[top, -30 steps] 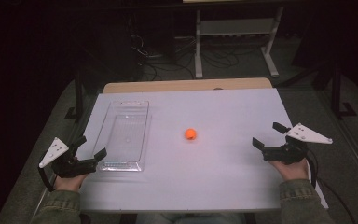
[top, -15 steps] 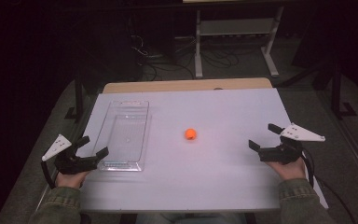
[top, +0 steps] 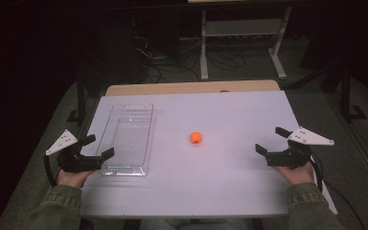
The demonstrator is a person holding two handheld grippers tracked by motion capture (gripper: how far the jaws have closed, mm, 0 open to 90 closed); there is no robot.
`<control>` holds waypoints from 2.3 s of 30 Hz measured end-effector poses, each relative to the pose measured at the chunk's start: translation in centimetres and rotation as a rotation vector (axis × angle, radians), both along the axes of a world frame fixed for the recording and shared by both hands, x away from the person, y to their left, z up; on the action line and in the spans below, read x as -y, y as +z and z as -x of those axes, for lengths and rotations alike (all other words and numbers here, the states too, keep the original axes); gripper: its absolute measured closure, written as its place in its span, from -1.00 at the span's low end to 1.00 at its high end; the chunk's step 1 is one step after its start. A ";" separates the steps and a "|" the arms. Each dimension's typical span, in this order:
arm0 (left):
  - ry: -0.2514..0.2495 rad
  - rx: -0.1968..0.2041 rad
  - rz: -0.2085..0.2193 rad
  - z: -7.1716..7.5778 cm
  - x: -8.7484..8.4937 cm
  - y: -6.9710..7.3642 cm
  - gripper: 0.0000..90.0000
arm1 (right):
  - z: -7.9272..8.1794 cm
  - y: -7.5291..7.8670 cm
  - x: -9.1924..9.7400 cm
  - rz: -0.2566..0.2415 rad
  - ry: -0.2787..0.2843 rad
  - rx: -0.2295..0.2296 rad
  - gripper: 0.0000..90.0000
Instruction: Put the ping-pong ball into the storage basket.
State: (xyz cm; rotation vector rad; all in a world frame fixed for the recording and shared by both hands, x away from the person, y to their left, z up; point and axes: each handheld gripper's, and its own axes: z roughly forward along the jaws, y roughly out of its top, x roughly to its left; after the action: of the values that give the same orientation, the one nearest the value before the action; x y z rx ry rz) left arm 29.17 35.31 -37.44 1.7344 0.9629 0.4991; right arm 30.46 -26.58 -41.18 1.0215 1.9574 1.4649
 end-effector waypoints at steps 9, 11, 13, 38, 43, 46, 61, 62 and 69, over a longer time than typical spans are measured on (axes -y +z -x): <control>-0.040 -0.019 -0.039 -0.8 1.1 1.2 -1.00 | 0.0 0.0 0.0 0.000 0.003 -0.002 -1.00; -0.053 -0.024 -0.047 -1.0 1.3 1.4 -1.00 | 0.0 0.0 0.0 -0.001 0.005 -0.002 -1.00; -0.066 -0.029 -0.041 -1.1 1.6 1.7 -1.00 | 0.0 0.0 0.0 -0.003 0.006 -0.002 -1.00; -0.137 -0.091 -0.122 -3.4 3.2 3.1 -1.00 | 0.0 0.0 -0.1 0.007 0.004 -0.001 -1.00; -0.148 -0.099 -0.136 -3.7 3.6 3.1 -1.00 | 0.0 -0.1 -0.2 0.009 0.006 -0.002 -1.00; -0.149 -0.102 -0.139 -4.0 3.7 3.1 -1.00 | 0.0 -0.1 -0.3 0.012 0.009 -0.004 -1.00; -0.214 -0.119 -0.178 -4.9 5.6 3.9 -1.00 | 0.0 -0.2 -0.4 0.013 0.016 -0.010 -1.00; -0.222 -0.121 -0.184 -5.0 5.8 3.9 -1.00 | 0.0 -0.2 -0.4 0.013 0.016 -0.010 -1.00; -0.248 -0.120 -0.203 -5.7 6.8 4.6 -1.00 | 0.0 -0.2 -0.5 0.014 0.019 -0.010 -1.00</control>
State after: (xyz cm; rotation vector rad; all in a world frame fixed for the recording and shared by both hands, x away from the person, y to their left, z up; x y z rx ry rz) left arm 34.87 28.47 -32.89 2.0543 0.7857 0.3429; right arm 30.43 -26.11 -41.40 1.0089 1.9869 1.4574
